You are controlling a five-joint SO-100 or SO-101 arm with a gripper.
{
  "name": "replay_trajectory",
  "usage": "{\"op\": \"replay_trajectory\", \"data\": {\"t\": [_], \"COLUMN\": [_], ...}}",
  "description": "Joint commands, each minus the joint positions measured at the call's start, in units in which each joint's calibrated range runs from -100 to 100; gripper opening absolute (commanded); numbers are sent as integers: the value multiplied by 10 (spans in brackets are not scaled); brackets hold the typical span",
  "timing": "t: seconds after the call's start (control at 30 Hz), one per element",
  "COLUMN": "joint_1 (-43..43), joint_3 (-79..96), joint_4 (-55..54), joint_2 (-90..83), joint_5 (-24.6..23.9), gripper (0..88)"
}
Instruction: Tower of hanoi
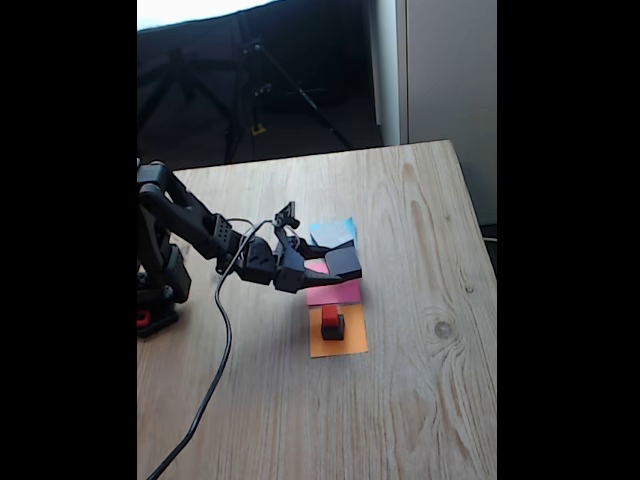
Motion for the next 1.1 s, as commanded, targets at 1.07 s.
{"op": "replay_trajectory", "data": {"t": [1.07], "joint_1": [-179], "joint_3": [-633], "joint_4": [1065], "joint_2": [-406], "joint_5": [-6], "gripper": [185]}}
